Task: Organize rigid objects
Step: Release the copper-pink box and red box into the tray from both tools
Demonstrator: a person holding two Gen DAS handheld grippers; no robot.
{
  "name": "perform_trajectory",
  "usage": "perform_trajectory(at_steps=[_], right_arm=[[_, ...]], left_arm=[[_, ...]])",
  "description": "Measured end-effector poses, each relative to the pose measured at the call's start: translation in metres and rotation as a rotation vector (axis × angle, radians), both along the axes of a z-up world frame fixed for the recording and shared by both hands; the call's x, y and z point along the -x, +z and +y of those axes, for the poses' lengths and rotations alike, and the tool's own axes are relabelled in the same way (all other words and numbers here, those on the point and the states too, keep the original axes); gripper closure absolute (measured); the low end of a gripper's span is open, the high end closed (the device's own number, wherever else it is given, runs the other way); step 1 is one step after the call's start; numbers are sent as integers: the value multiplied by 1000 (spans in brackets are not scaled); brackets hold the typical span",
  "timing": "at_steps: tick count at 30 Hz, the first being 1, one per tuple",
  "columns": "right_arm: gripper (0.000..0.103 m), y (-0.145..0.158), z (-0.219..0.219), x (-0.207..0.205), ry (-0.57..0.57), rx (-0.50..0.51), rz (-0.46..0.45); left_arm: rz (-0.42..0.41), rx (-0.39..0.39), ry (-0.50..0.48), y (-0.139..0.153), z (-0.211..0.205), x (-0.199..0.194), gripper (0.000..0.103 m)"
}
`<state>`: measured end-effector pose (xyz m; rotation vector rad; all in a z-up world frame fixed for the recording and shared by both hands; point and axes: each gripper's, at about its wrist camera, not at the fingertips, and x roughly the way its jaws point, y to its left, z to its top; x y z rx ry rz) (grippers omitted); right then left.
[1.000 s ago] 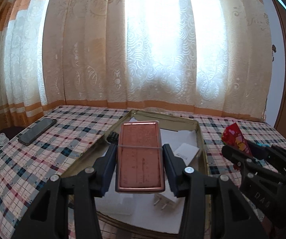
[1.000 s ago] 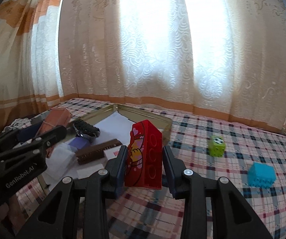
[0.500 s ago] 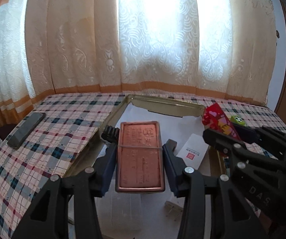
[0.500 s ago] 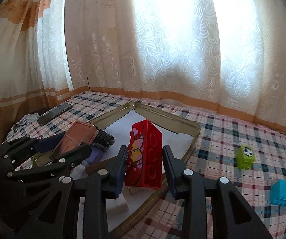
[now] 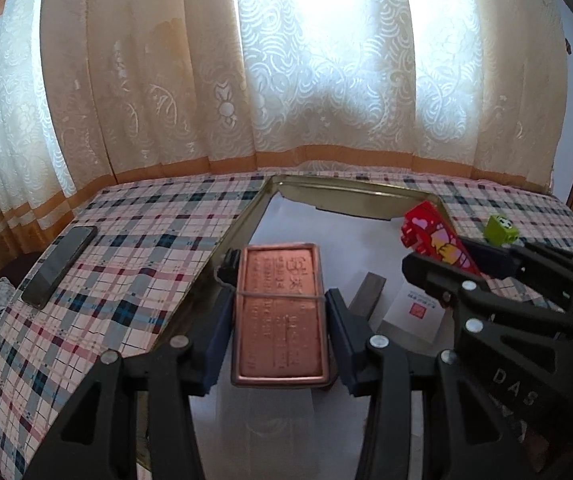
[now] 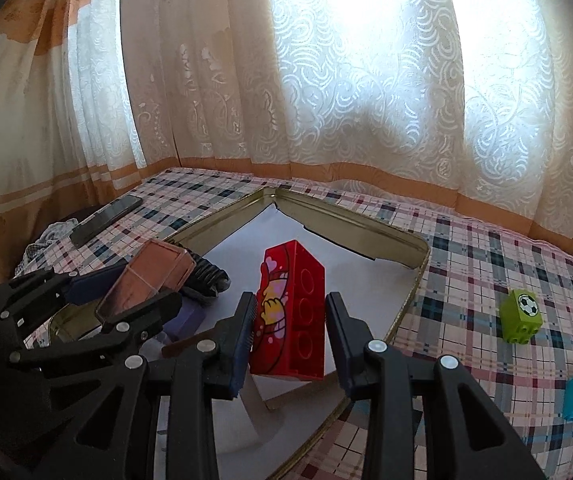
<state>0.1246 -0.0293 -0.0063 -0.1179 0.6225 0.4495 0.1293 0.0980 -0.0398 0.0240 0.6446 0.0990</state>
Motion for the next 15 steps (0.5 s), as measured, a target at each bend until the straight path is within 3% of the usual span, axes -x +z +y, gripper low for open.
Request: perform_trajectory(at_steps=[7,10,15], right_arm=[[64,-3,-1,-6,5,-24,33],[58,-2,-3,-6,-1,-32,30],[35,4,-17,-4,-35,-78,9]], left_arm=[[-9,-27,26,0,0,1,57],[-20,-39,37,3,1,4,55],[-76,-41,82,15,8,16,26]])
